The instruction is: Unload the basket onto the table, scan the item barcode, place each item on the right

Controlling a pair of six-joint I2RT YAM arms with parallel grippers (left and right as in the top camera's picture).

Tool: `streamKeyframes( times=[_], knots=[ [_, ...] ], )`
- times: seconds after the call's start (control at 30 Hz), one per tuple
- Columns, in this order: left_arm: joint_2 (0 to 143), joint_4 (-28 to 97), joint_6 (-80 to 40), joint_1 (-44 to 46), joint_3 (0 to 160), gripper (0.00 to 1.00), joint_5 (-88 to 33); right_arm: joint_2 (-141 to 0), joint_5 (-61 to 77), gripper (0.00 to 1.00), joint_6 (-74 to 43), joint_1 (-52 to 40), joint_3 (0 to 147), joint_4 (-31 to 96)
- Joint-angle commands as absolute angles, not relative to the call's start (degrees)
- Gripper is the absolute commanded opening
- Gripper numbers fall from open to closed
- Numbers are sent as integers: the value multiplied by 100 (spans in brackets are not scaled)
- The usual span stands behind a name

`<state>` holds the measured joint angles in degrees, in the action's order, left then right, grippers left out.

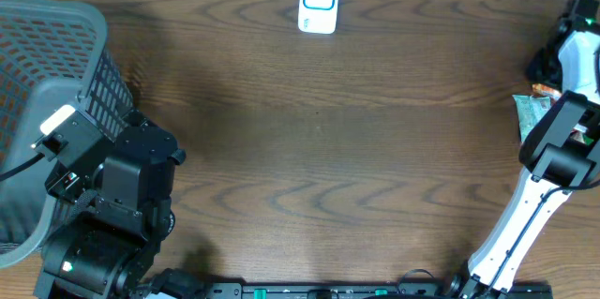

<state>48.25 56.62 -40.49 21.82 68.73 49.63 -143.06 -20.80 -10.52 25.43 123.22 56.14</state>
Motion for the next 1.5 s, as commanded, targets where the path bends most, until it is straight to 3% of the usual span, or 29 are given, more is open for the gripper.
streamKeyframes(
  times=[0.0,0.1,0.23,0.5,0.77,1.1,1.47],
  knots=[
    [4823,5677,-4077,2154,6960,98,5013,-14328,-2132,49,-1175,2753,12320,5590],
    [4823,5677,-4077,2154,6960,98,5013,-14328,-2082,54,-1179,2904,12320,5594],
    [4823,5677,-4077,2154,6960,98,5013,-14228,-1708,98,-1219,2985,12370,5660],
    [4823,5677,-4077,2154,6960,98,5013,-13100,-751,99,-1288,2692,13122,5627],
    [4823,5677,-4077,2154,6960,98,5013,-11679,2064,99,-1953,1767,13651,5572],
    [4823,5677,-4077,2154,6960,98,5013,-10873,69,99,-1382,-386,13651,7032],
    [4823,5677,-4077,2154,6960,98,5013,-9404,-445,92,-1365,-797,13646,8615]
  ],
)
